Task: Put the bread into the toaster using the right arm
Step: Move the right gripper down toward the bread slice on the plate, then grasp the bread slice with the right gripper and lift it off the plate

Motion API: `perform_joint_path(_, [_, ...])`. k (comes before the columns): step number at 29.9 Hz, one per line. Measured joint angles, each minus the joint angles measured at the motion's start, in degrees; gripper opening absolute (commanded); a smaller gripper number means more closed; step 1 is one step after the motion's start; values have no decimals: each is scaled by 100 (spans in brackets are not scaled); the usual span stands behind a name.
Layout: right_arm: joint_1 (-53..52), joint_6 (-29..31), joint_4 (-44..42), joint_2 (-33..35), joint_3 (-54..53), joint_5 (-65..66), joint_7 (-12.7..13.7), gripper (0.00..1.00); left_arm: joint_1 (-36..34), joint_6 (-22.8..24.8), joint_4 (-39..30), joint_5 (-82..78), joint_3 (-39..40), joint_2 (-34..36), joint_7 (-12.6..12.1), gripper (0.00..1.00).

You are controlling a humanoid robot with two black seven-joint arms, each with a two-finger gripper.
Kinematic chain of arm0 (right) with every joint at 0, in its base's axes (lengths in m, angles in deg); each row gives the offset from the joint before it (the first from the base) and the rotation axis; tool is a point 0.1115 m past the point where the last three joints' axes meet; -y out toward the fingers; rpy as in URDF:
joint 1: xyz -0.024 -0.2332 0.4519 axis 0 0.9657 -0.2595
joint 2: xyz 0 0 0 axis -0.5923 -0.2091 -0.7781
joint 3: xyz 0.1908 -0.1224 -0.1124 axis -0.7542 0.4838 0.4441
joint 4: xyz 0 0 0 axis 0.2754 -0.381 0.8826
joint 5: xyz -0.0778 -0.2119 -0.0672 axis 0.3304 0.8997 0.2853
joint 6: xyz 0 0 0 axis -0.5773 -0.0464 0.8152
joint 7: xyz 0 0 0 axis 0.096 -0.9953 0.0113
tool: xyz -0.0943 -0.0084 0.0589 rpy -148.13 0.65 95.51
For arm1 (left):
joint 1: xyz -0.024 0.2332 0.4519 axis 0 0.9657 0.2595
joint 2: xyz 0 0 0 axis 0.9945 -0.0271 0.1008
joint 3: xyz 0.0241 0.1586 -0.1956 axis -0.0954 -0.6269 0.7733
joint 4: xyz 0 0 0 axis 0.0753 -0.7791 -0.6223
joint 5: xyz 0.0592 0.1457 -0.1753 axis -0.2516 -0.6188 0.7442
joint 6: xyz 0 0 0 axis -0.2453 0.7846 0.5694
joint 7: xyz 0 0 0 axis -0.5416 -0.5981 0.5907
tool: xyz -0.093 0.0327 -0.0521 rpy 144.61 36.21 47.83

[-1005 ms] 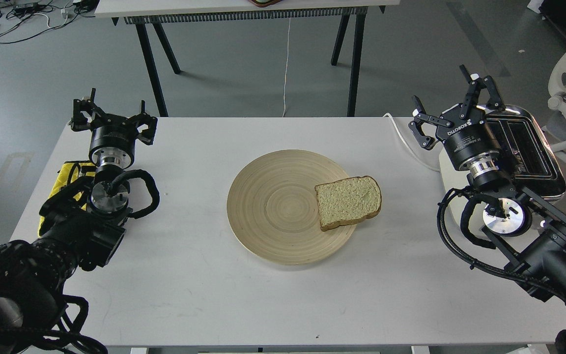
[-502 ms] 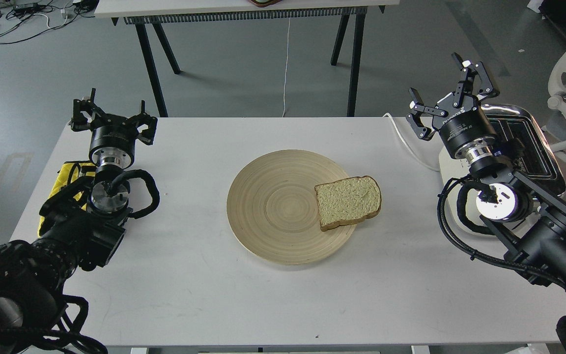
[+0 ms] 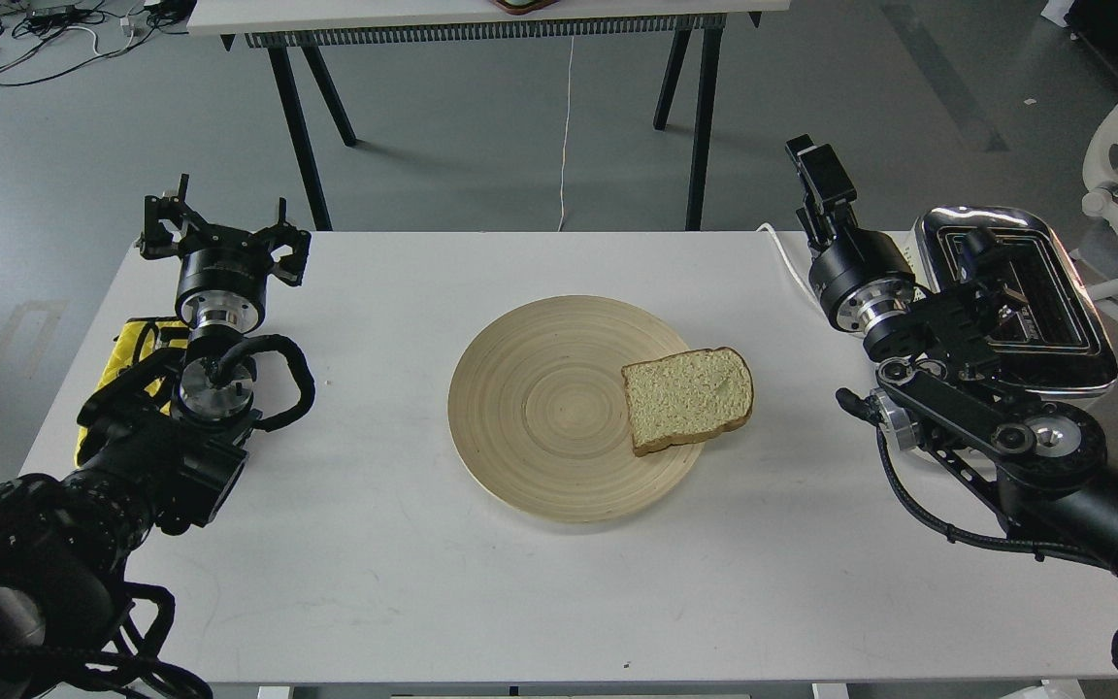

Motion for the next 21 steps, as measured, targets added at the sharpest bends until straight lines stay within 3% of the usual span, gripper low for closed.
perform_joint_path(15, [1061, -25, -81, -38, 538, 62, -31, 97, -2, 0, 0, -2, -1, 0, 0, 100])
perform_joint_path(21, [1207, -23, -81, -295, 546, 81, -38, 87, -2, 0, 0, -2, -1, 0, -2, 100])
